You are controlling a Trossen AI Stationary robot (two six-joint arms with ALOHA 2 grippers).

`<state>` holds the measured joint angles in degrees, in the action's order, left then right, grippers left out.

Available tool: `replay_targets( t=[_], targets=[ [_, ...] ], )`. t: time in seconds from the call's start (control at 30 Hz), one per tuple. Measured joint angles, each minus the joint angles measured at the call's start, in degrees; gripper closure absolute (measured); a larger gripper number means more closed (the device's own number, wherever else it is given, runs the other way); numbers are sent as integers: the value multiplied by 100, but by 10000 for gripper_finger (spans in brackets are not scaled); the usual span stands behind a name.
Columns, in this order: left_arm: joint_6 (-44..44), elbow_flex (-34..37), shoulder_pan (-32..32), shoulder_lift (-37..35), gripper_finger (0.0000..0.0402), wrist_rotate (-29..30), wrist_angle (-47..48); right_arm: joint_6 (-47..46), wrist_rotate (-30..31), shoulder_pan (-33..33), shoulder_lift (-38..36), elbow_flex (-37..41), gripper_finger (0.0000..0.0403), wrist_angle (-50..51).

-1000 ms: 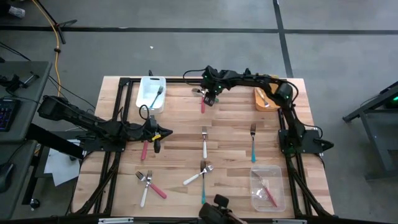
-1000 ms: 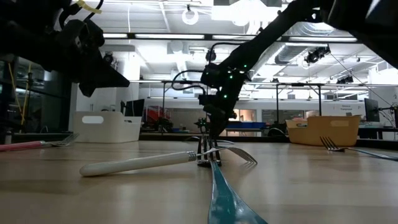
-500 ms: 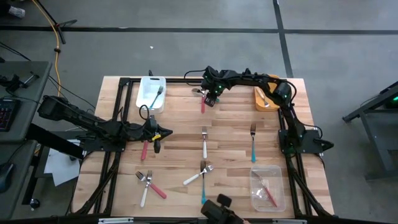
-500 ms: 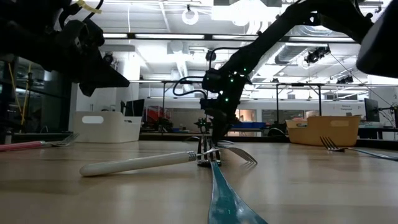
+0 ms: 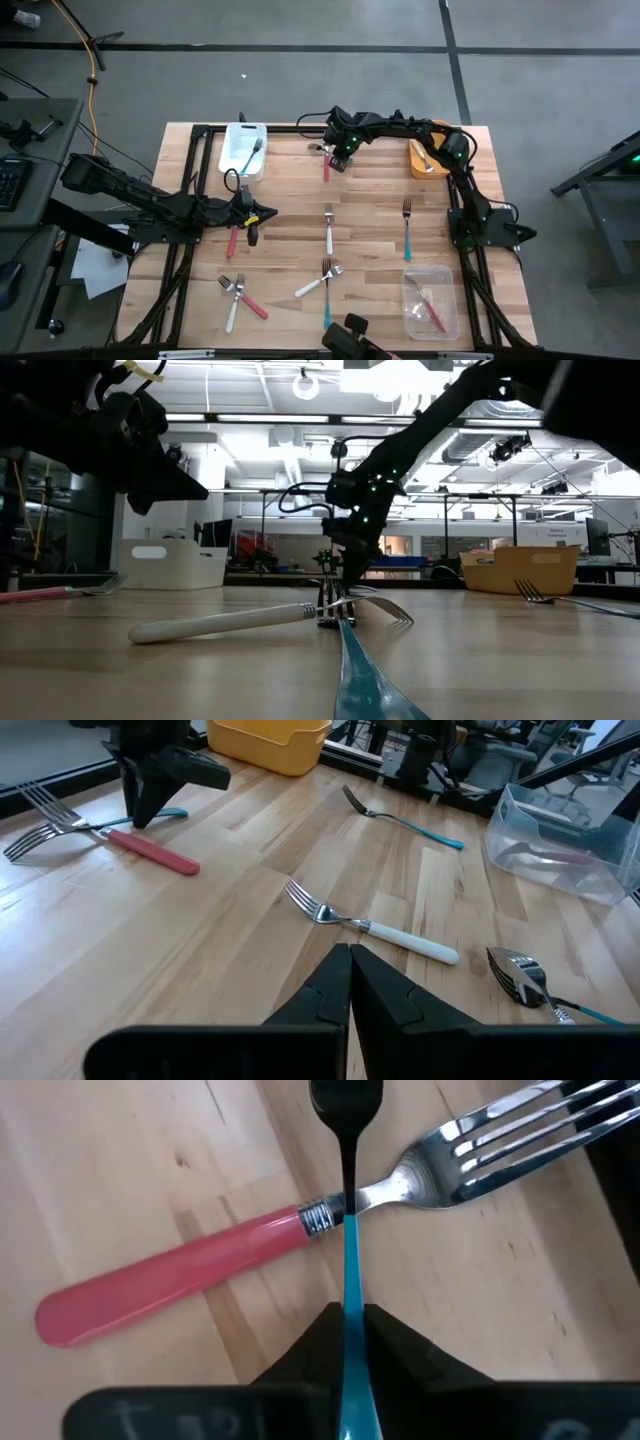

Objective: Sort silverware by color (type)
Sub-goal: Put the top center blue fork into the white bin

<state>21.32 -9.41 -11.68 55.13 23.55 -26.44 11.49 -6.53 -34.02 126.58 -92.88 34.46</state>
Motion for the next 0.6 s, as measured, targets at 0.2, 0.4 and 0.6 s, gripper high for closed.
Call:
replay_targets(
  t=[0.2, 0.4, 0.6],
  targets=[
    [2, 0, 0, 0, 401, -40, 0, 50, -65, 67, -396, 6, 384, -69],
    [48, 0, 0, 0, 401, -52, 0, 46, -111, 209, -836, 5, 384, -193],
    [52, 0, 0, 0, 401, -53, -9, -7, -844, 344, -970, 4, 384, -496]
  ],
)
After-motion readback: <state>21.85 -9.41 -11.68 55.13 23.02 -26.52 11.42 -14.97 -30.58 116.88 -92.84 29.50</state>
